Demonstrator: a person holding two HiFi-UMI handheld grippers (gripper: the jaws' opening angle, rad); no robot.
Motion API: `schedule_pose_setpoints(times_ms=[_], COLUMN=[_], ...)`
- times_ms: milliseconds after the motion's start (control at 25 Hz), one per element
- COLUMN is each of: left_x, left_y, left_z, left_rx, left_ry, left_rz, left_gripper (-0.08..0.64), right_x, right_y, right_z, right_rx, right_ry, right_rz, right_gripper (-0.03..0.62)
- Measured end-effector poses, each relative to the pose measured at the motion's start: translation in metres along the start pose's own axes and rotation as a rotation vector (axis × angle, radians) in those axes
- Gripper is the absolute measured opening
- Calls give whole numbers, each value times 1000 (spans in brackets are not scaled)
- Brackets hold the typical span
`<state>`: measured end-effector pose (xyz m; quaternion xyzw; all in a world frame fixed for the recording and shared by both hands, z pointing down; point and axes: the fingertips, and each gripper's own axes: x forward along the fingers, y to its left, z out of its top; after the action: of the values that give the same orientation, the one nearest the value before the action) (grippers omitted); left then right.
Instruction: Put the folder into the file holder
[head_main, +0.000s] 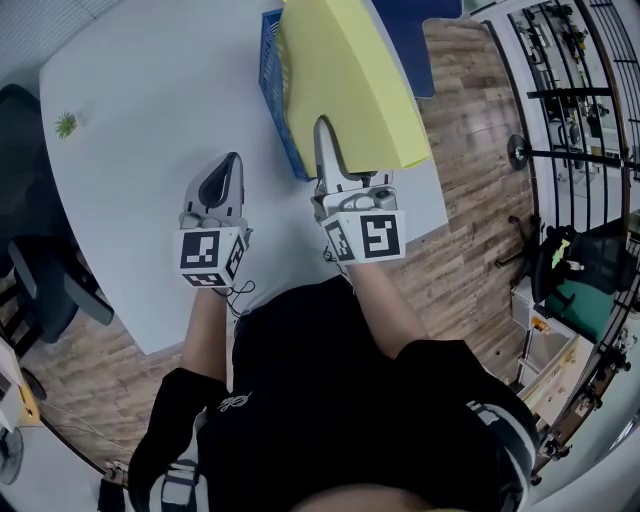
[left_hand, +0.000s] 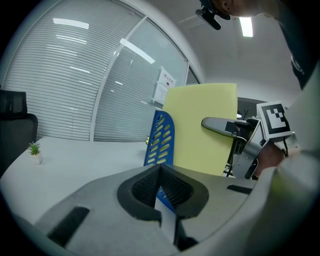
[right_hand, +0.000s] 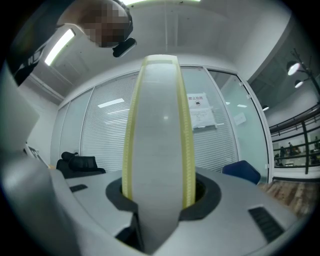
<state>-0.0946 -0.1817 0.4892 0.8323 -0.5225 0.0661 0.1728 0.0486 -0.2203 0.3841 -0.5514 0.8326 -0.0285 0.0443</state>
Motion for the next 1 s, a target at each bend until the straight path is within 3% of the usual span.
schedule_pose_setpoints(times_ms=[1000], left_x=[0], left_y=[4], left_z=[-5], left_rx=[-3], left_ry=[9], left_rz=[7], left_gripper=[-3], right_x=[1], right_y=[4], right_z=[-17], right_rx=[-28], right_ry=[36], right_rz=[5], right_gripper=[166])
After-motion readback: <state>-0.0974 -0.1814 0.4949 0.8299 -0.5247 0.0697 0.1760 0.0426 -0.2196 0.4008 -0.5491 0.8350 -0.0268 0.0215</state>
